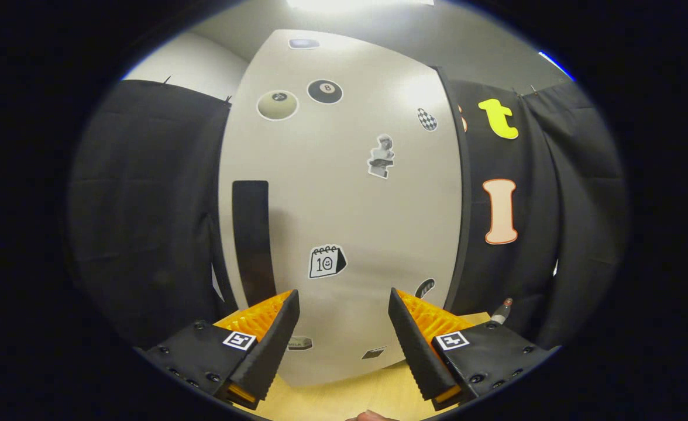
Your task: Open the shoe cabinet door, grab the shoes and put them into the shoe cabinet, then close the shoe cabinet door.
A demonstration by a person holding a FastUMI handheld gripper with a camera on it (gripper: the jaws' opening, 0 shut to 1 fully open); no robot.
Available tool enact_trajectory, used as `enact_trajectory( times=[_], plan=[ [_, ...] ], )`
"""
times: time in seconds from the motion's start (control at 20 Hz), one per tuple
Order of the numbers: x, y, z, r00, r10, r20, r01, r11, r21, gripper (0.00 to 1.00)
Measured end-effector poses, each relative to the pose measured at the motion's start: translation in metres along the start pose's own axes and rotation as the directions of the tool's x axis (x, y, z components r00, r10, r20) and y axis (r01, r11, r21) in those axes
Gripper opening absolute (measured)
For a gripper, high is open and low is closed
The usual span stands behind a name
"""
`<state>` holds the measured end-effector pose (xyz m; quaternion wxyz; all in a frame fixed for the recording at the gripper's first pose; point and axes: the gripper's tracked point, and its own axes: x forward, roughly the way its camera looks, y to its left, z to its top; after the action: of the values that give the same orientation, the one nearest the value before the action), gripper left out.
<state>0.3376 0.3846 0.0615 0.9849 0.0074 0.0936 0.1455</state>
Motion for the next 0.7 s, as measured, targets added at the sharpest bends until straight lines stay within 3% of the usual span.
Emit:
enact_trajectory(
  times=[0.7],
  plan=[
    [-0.049,-0.031,-0.008,0.998,-0.067,0.002,0.067,0.998,0.02,0.96]
  ],
)
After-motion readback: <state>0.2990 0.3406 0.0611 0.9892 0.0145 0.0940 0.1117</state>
